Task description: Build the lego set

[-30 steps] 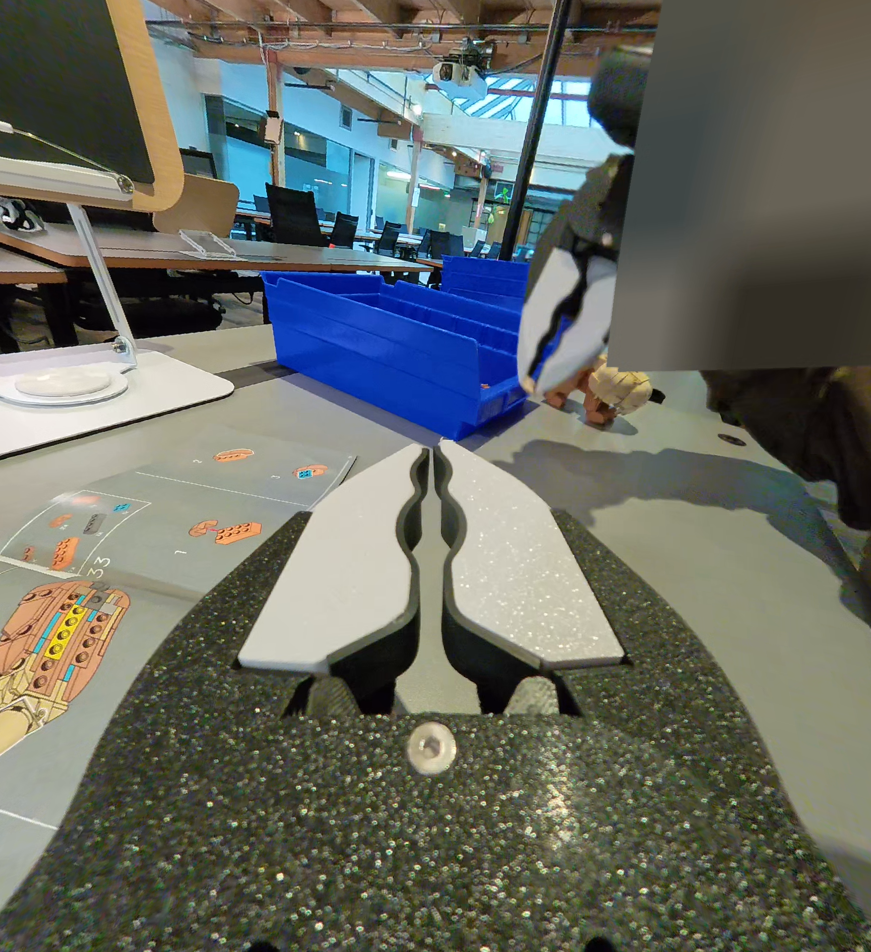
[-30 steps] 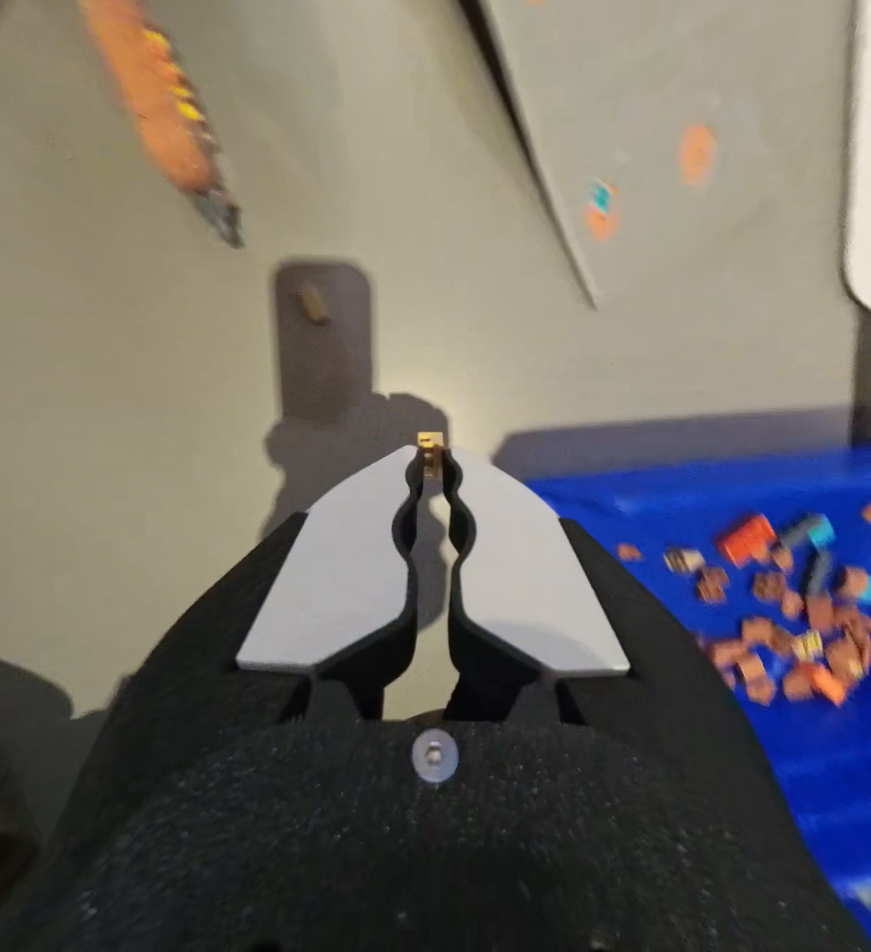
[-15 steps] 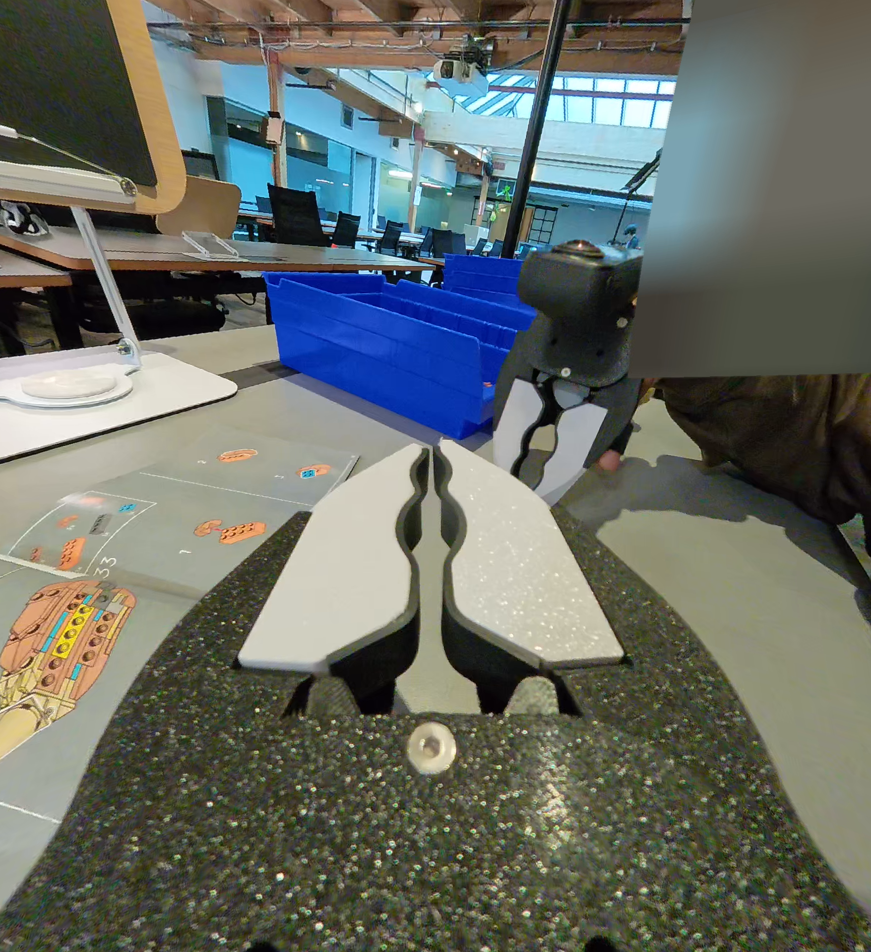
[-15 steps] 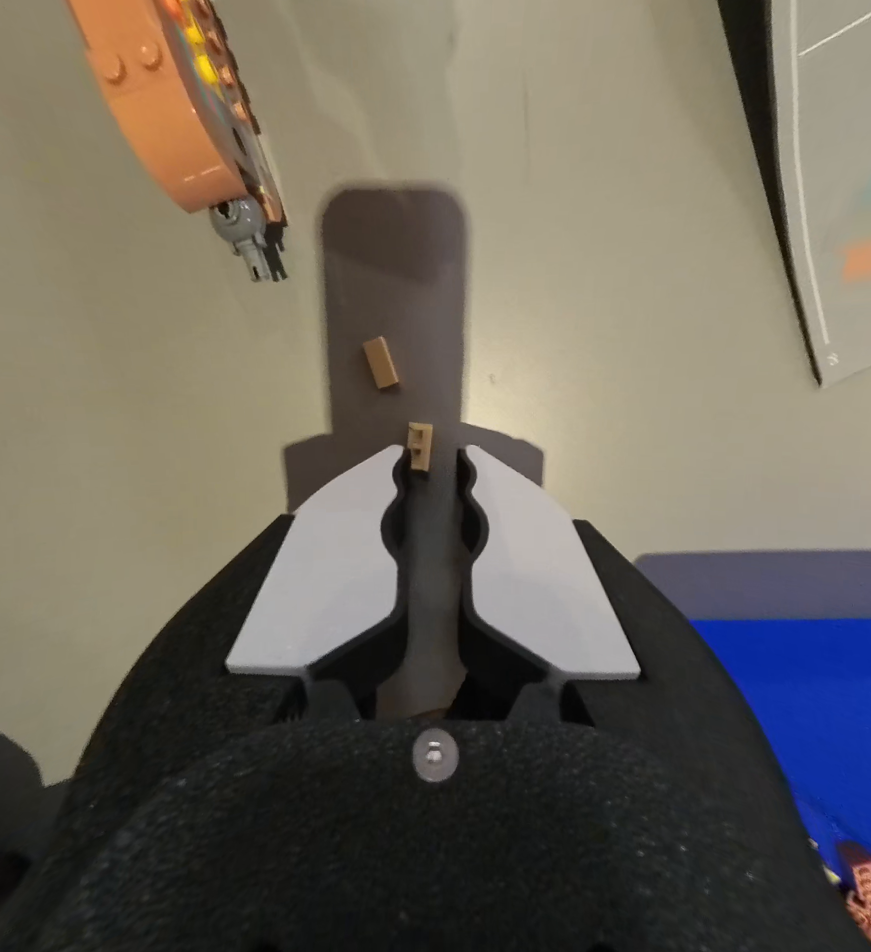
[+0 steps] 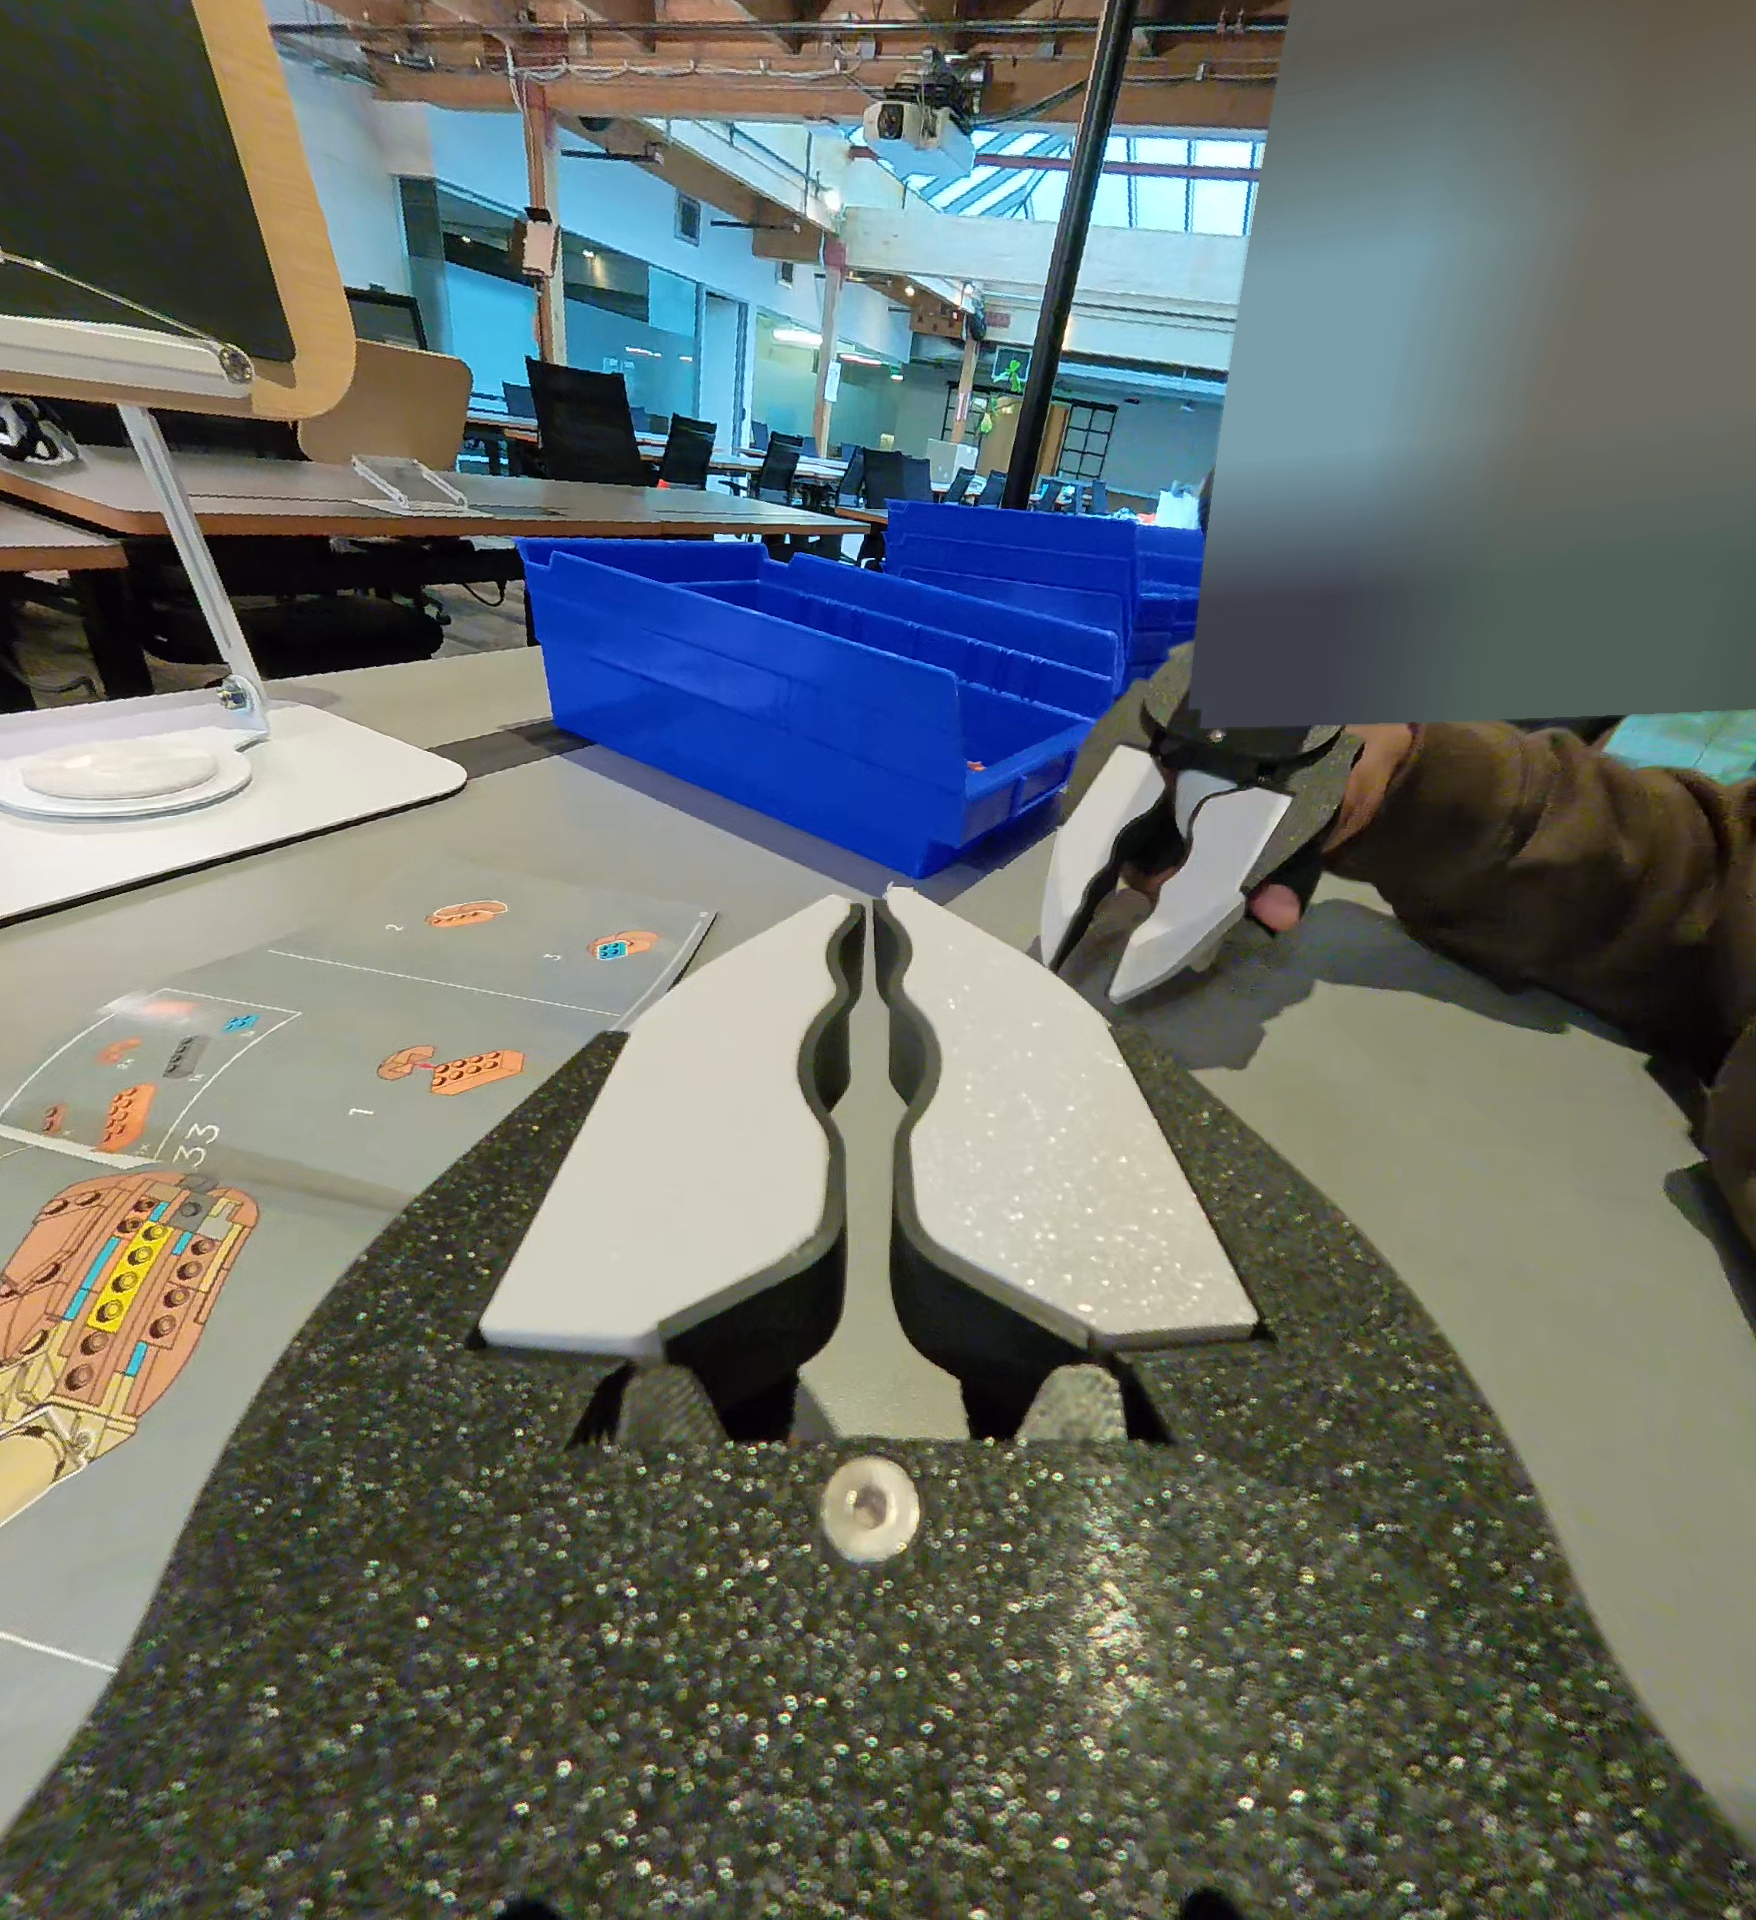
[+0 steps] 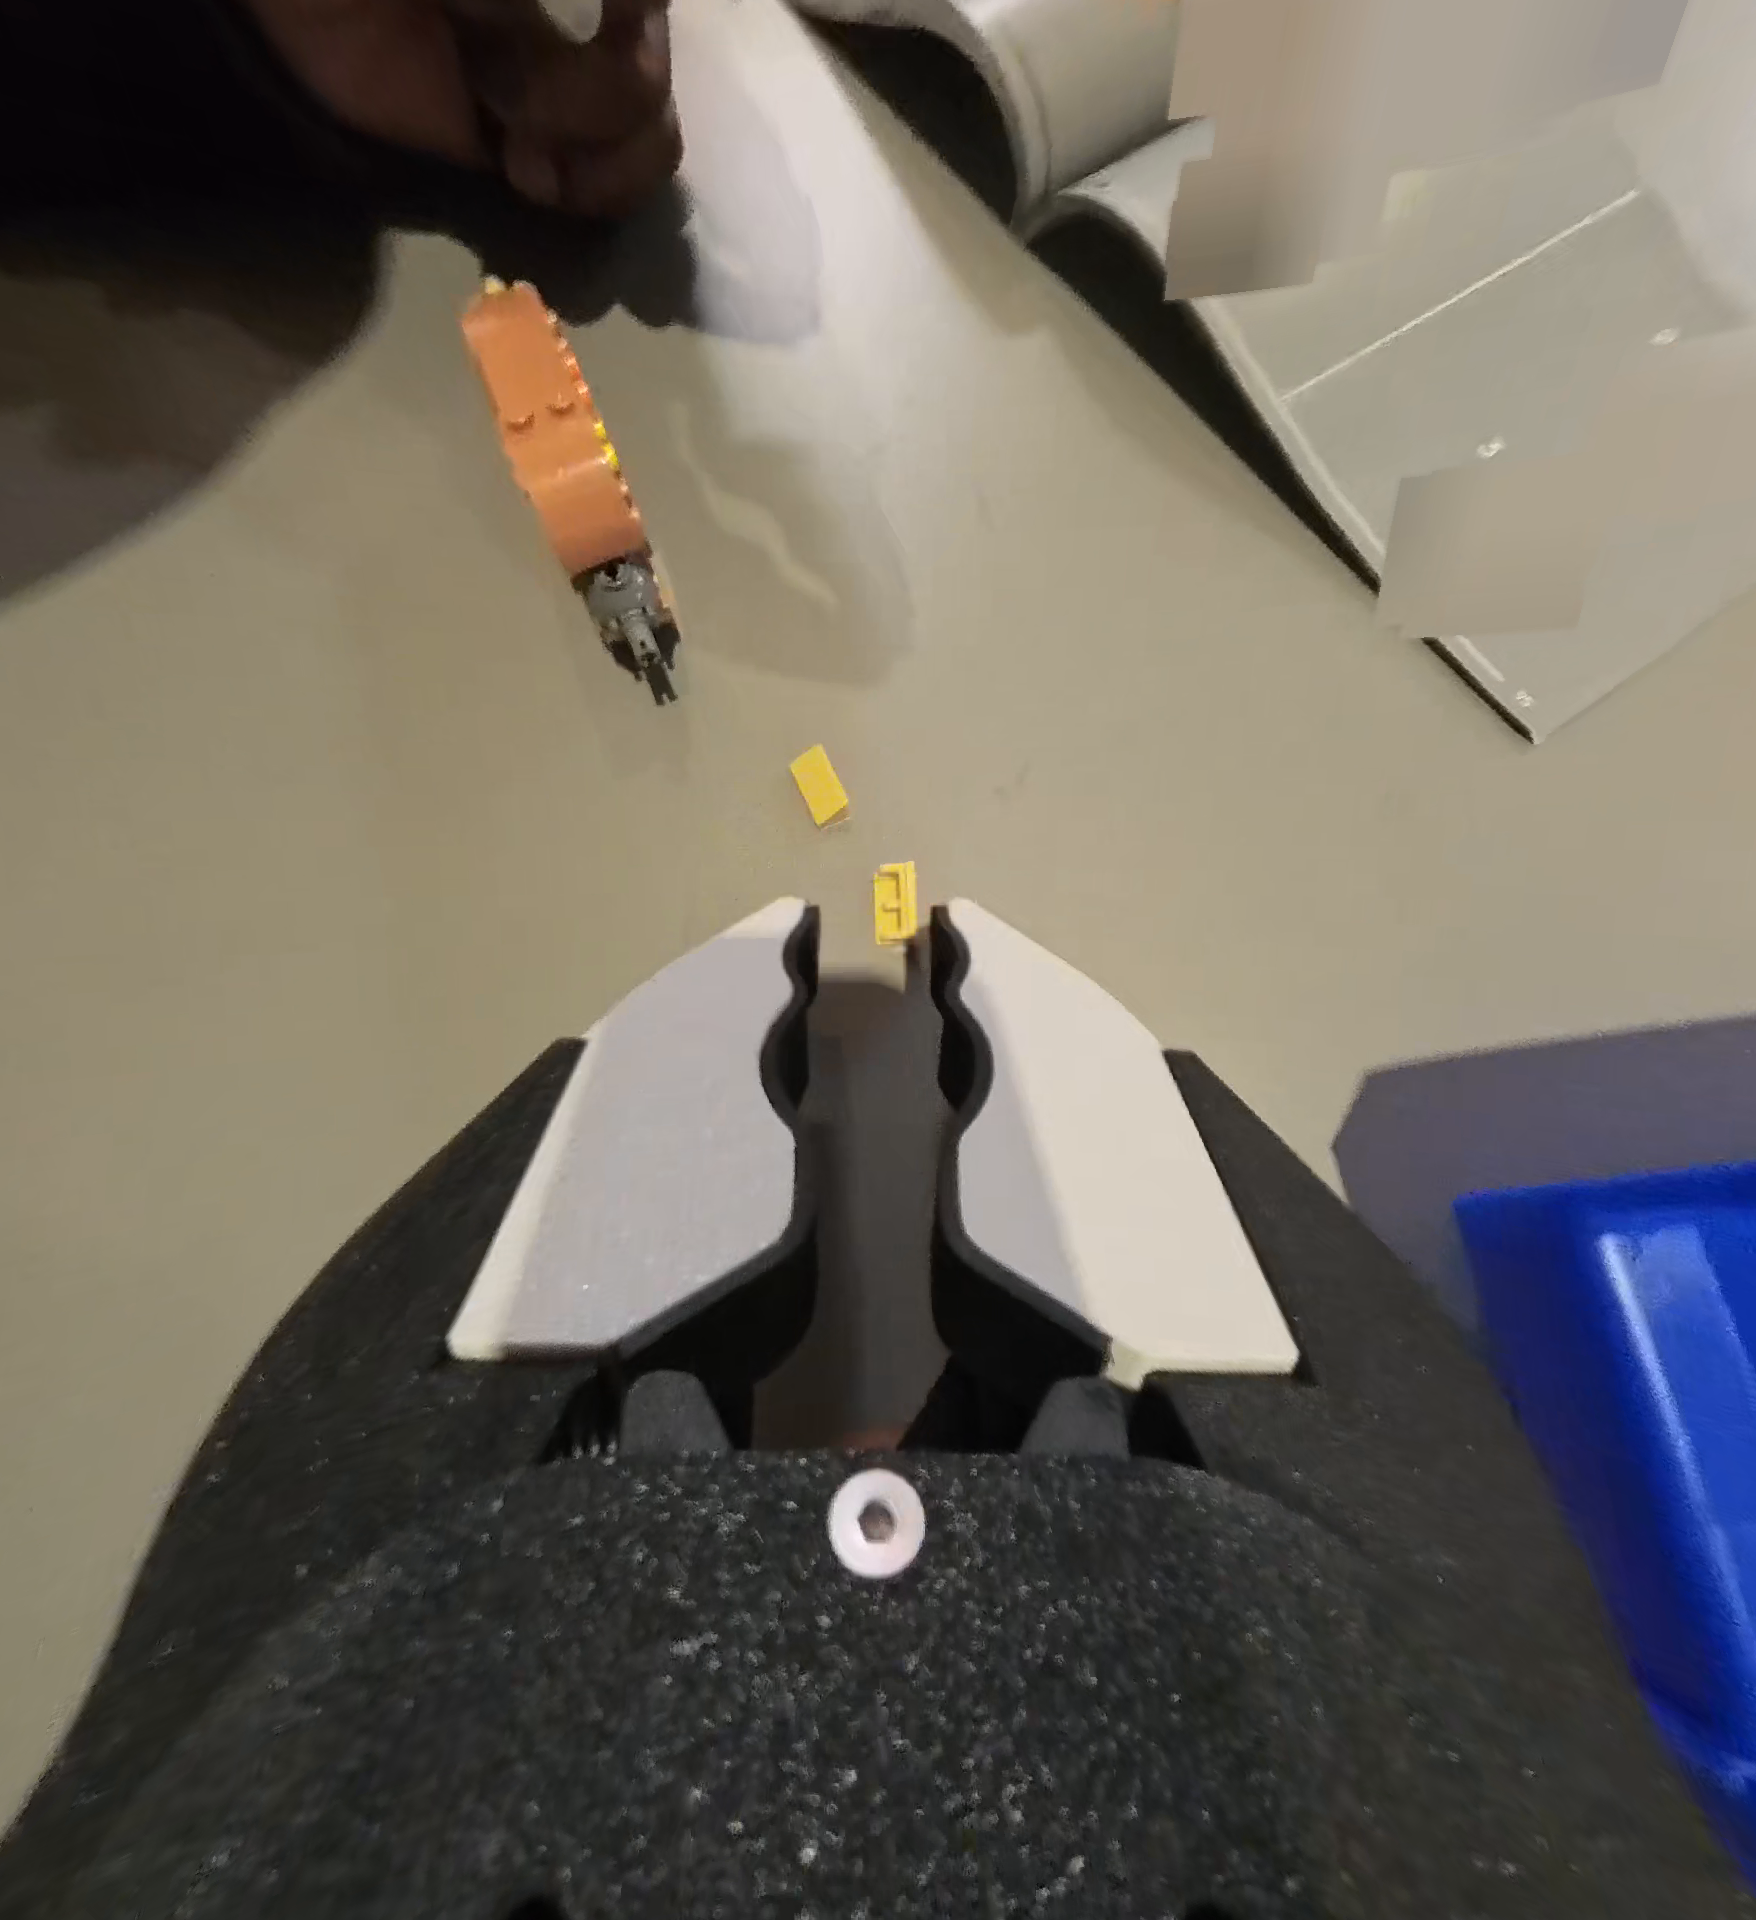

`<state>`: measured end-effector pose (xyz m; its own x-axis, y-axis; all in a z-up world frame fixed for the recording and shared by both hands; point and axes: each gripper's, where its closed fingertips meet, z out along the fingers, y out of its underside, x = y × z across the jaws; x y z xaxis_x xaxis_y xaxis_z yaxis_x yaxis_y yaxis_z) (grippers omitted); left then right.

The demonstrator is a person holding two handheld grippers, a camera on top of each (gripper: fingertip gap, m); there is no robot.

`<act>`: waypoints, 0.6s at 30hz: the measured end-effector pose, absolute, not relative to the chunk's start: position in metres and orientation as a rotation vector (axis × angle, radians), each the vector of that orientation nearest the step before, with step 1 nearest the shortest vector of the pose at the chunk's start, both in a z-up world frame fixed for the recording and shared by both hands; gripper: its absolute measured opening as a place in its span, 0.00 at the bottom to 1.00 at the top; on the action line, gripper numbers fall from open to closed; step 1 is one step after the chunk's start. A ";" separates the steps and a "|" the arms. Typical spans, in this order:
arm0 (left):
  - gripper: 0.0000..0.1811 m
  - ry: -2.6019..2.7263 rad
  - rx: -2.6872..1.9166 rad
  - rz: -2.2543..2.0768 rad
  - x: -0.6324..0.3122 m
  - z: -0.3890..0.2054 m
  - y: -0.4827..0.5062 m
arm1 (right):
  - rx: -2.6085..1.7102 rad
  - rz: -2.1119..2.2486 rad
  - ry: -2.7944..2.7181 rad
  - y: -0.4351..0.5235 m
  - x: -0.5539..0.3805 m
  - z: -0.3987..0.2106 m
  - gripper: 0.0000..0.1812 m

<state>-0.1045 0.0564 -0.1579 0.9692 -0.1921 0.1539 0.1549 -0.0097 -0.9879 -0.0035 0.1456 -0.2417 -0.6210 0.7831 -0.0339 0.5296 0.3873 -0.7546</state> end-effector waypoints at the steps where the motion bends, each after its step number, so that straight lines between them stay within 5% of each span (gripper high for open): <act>1: 0.01 0.026 -1.554 -0.277 -0.105 -0.158 0.056 | -1.156 1.102 -2.297 0.147 -0.004 -0.242 0.11; 18: 0.01 0.016 -1.550 -0.297 -0.106 -0.157 0.056 | -1.172 1.227 -2.223 0.151 -0.009 -0.237 0.12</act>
<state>-0.1059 0.0559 -0.1573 0.9642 -0.1983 0.1761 0.1781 -0.0078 -0.9840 -0.0087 0.1506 -0.2370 -0.6001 0.7950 -0.0883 0.4987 0.2855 -0.8184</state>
